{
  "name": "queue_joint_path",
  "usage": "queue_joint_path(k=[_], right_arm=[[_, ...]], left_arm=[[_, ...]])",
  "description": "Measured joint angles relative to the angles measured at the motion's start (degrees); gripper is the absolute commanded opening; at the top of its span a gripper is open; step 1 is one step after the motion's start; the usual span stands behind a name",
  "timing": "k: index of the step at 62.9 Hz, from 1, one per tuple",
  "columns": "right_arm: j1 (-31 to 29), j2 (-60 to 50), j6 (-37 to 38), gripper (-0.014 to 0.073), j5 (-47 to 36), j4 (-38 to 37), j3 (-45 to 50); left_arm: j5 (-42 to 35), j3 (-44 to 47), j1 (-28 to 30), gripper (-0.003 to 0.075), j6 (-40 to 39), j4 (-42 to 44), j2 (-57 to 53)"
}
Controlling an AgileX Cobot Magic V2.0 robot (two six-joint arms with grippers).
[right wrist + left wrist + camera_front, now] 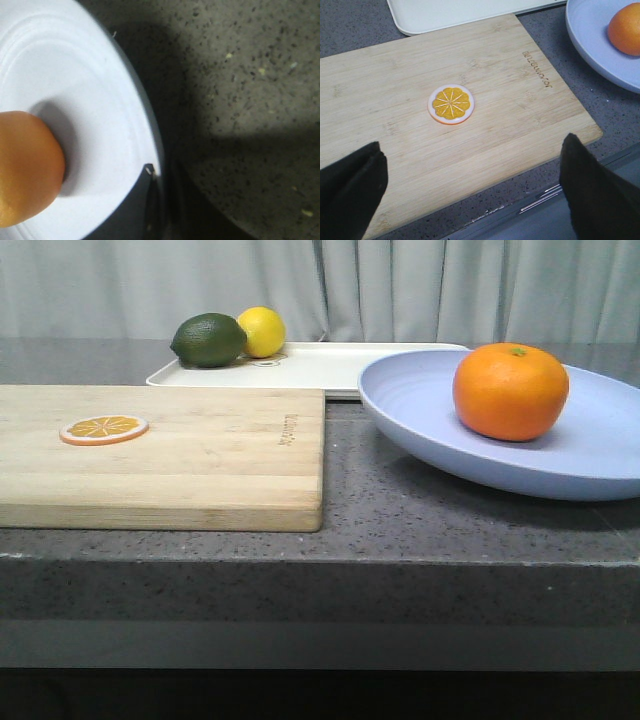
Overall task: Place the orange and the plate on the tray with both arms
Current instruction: 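Grip the rim of the blue plate with the right gripper, then lift the plate with orange and lower it onto the white tray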
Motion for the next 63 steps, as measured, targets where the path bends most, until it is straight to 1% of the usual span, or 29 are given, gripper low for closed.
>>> queue_joint_path(k=[22, 34, 42, 49, 54, 63], right_arm=[[0.00, 0.00, -0.22, -0.0067, 0.16, 0.00, 0.00], [0.68, 0.05, 2.54, -0.0067, 0.16, -0.46, -2.10], [2.90, 0.69, 7.95, -0.0067, 0.23, -3.35, -7.07], [6.20, 2.68, 13.88, -0.0067, 0.23, -8.29, -13.56], [9.03, 5.30, 17.43, -0.0067, 0.68, -10.86, -18.68], [13.27, 11.82, 22.77, -0.0067, 1.55, -13.24, -29.07]], left_arm=[[-0.45, 0.00, 0.00, 0.0673, 0.00, 0.00, 0.00], [-2.00, 0.00, 0.00, 0.0673, 0.00, 0.00, 0.00], [-2.37, 0.00, 0.00, 0.0673, 0.00, 0.00, 0.00], [-2.44, 0.00, 0.00, 0.0673, 0.00, 0.00, 0.00], [-2.49, 0.00, 0.00, 0.0673, 0.00, 0.00, 0.00], [-2.49, 0.00, 0.00, 0.0673, 0.00, 0.00, 0.00]])
